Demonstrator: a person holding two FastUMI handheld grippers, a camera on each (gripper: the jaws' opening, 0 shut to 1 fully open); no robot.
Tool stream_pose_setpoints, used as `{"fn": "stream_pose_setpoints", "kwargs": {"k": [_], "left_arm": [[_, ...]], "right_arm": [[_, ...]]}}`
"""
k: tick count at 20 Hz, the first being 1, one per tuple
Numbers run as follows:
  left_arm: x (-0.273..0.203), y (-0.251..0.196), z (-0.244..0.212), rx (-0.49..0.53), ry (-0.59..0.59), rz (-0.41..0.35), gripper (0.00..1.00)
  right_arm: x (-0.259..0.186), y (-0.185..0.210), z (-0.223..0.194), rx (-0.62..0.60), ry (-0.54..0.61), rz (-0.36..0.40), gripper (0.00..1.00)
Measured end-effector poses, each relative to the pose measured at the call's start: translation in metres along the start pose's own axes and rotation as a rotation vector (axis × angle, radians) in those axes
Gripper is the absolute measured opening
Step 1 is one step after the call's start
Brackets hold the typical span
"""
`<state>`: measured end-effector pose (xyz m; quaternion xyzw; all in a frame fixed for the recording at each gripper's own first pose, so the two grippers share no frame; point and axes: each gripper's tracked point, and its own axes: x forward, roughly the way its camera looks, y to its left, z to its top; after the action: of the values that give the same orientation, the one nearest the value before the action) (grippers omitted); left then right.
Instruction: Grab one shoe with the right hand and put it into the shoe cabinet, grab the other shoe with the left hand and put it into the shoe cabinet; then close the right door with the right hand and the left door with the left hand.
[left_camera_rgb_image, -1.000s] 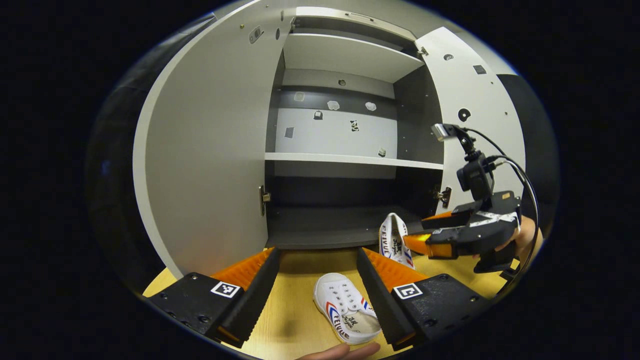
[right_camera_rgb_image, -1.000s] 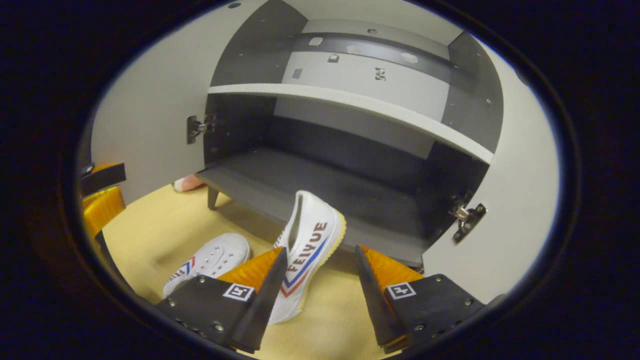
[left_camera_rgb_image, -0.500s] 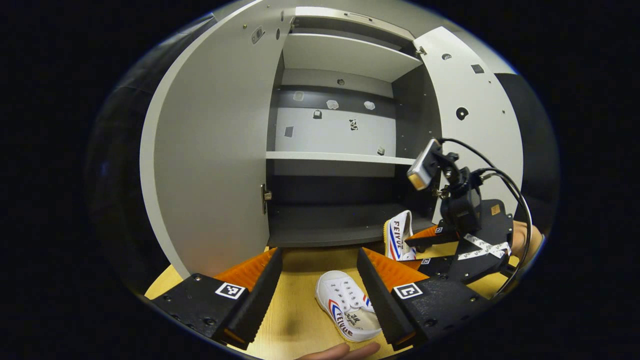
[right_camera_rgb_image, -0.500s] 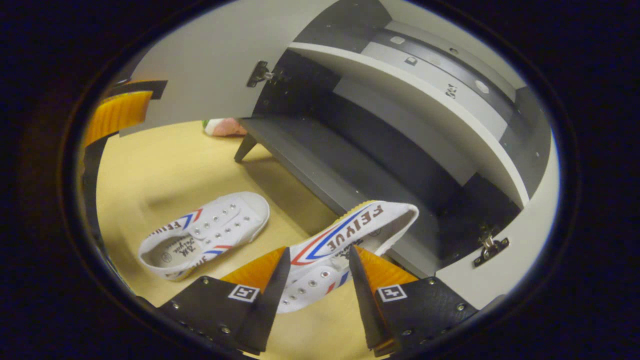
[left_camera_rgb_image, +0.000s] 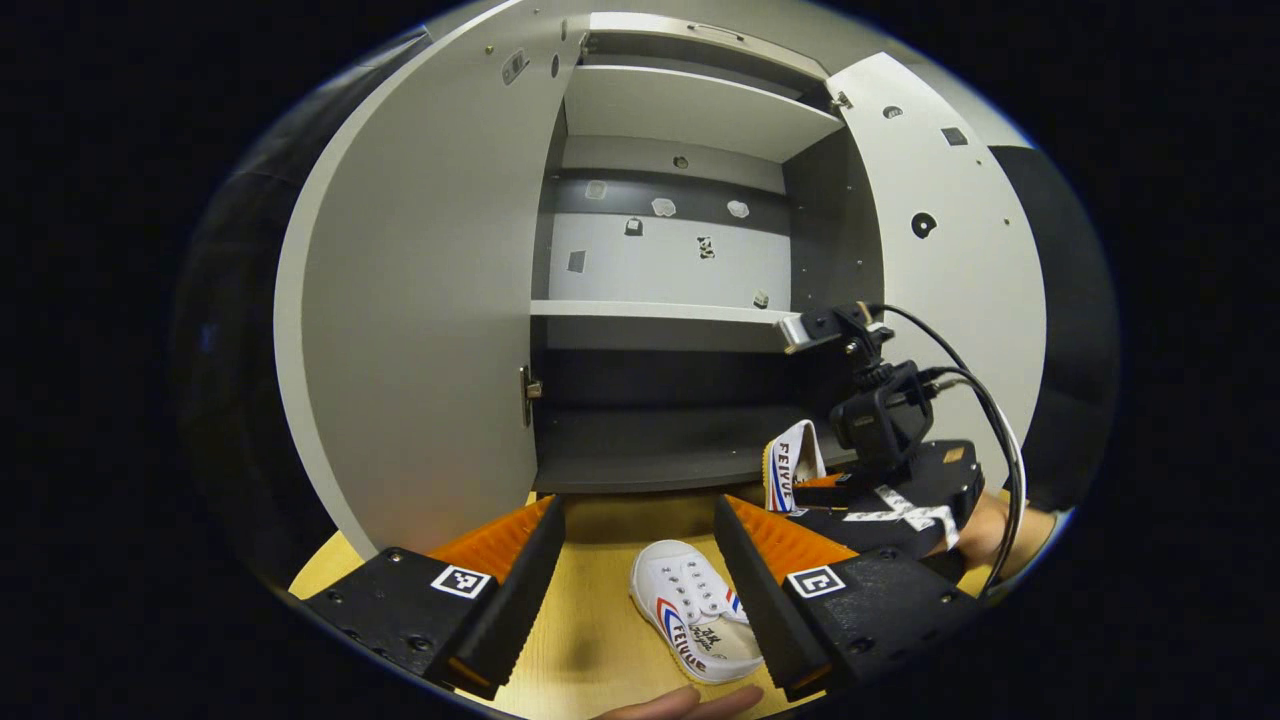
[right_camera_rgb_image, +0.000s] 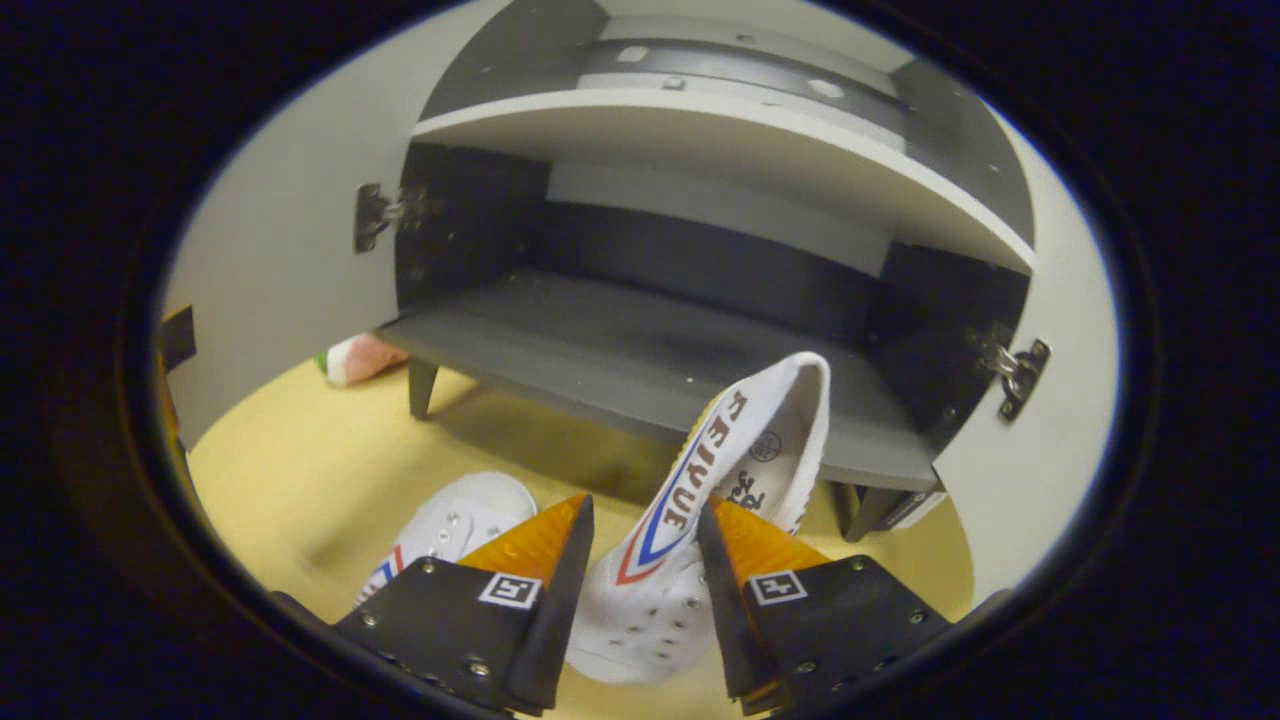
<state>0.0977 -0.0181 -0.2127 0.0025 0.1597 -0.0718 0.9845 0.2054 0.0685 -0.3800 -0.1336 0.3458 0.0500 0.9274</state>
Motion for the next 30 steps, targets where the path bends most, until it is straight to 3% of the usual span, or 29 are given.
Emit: {"fn": "stream_pose_setpoints", "kwargs": {"k": [1,2,4,7,10,17,23,26,30], "left_arm": [[0.0,0.0,0.0,0.0,0.0,0.0,0.92],[0.0,0.0,0.0,0.002,-0.001,0.001,0.92],[0.0,0.001,-0.002,0.004,0.002,0.004,0.92],[-0.002,0.001,-0.004,0.001,0.006,-0.001,0.92],[-0.005,0.0,-0.006,0.009,0.007,-0.008,0.92],[-0.006,0.0,-0.007,0.02,0.012,-0.007,0.92],[-0.002,0.001,0.006,0.04,-0.013,0.005,0.92],[0.0,-0.007,0.013,0.041,-0.03,-0.007,0.92],[-0.001,-0.024,0.016,0.023,-0.038,-0.048,0.92]], "right_arm": [[0.001,-0.01,0.0,0.06,-0.022,-0.052,0.6],[0.001,-0.006,0.006,0.114,-0.091,-0.088,0.24],[0.0,-0.01,0.008,0.101,-0.165,-0.125,0.24],[-0.007,-0.003,0.012,0.15,-0.337,-0.115,0.01],[-0.019,0.009,0.022,0.246,-0.401,0.002,0.0],[-0.074,-0.012,0.072,0.249,-0.592,-0.013,0.0],[-0.132,-0.054,0.192,0.153,-0.766,-0.047,0.0],[-0.131,-0.074,0.256,0.093,-0.748,-0.041,0.0],[-0.076,-0.096,0.318,0.058,-0.59,-0.003,0.0]]}}
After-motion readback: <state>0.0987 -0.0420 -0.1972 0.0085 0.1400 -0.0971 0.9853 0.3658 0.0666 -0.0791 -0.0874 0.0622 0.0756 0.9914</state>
